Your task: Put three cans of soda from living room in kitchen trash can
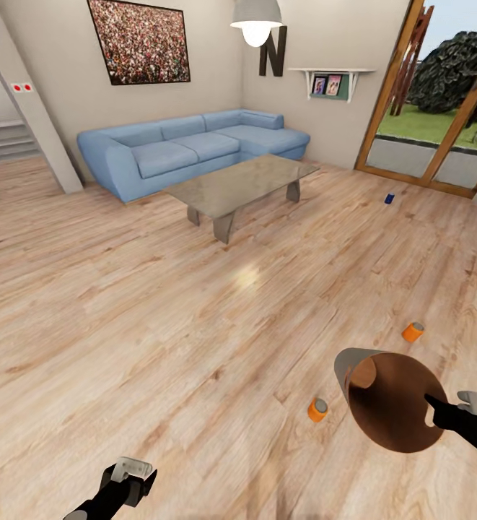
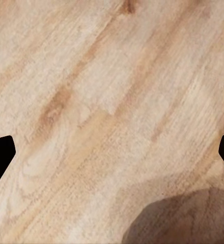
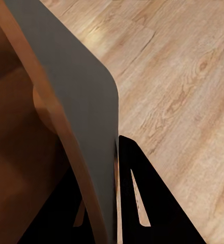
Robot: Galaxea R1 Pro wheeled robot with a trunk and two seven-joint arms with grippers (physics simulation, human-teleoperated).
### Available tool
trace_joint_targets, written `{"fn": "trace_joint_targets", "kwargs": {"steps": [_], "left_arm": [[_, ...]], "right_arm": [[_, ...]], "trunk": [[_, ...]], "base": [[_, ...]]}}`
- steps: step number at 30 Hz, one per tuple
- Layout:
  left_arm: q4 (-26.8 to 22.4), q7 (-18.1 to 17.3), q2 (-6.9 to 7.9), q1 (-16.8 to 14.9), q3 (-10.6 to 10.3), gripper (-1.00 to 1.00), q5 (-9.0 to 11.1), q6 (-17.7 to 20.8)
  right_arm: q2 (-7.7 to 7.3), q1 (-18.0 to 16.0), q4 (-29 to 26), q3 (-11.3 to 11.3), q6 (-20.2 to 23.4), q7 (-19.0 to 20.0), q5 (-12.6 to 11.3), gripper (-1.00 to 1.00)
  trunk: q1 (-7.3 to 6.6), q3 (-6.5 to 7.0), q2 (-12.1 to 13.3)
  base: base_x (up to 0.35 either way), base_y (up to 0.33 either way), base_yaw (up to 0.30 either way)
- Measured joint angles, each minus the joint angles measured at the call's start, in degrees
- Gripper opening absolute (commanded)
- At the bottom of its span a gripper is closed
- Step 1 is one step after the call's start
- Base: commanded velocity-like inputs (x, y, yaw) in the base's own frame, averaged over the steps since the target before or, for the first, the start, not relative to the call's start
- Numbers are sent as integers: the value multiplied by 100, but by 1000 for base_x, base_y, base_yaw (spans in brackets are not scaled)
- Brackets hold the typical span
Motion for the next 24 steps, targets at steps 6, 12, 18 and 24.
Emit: {"fn": "trace_joint_targets", "kwargs": {"steps": [6,12,18,24], "left_arm": [[0,0,0,2,0,100,0,-1],[0,3,0,2,0,100,0,-4],[6,0,0,1,1,100,4,-1],[5,0,0,1,3,100,3,2]], "right_arm": [[16,0,-8,1,-1,6,1,-100],[19,0,-10,1,-1,15,1,-100],[37,0,-10,2,0,20,-7,-100],[58,0,-15,-2,-1,21,-15,-100]], "trunk": [[0,0,0],[0,0,0],[0,3,0],[0,21,0]], "base": [[0,0,0],[0,0,0],[34,60,-70],[169,166,-196]]}}
